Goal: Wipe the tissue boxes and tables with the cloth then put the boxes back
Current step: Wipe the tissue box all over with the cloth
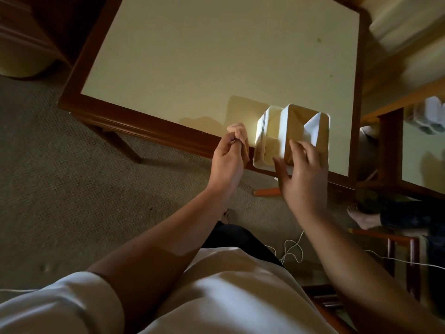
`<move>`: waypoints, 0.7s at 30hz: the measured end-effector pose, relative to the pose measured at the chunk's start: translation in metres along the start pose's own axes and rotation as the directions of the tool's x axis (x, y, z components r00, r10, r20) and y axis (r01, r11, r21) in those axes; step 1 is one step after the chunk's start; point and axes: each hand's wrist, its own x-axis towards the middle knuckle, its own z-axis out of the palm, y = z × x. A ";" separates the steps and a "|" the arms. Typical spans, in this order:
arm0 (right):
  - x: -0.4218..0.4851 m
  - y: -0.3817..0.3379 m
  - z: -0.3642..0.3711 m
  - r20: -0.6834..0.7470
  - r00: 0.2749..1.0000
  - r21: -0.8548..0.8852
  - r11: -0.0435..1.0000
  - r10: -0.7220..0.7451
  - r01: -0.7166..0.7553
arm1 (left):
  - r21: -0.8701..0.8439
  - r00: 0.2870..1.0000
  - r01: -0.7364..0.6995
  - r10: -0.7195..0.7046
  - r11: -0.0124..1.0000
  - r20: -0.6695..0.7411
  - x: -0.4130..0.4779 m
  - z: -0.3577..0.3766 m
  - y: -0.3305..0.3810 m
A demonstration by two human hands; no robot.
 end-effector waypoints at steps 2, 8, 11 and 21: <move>0.002 -0.003 0.003 -0.005 1.000 -0.028 1.000 -0.009 0.009 | 0.010 1.000 0.000 0.000 1.000 0.024 0.000 0.004 -0.002; -0.002 0.001 0.008 0.025 1.000 -0.004 1.000 0.015 -0.015 | 0.038 0.998 0.048 -0.049 0.998 0.042 -0.003 0.008 -0.010; -0.002 -0.001 0.014 0.048 0.999 -0.025 1.000 0.000 0.002 | 0.068 0.991 0.047 -0.055 0.997 0.119 -0.012 0.016 -0.022; -0.003 0.006 0.022 0.135 0.990 -0.067 0.996 -0.044 0.054 | 0.238 0.963 -0.201 0.147 0.950 0.225 0.045 0.062 -0.004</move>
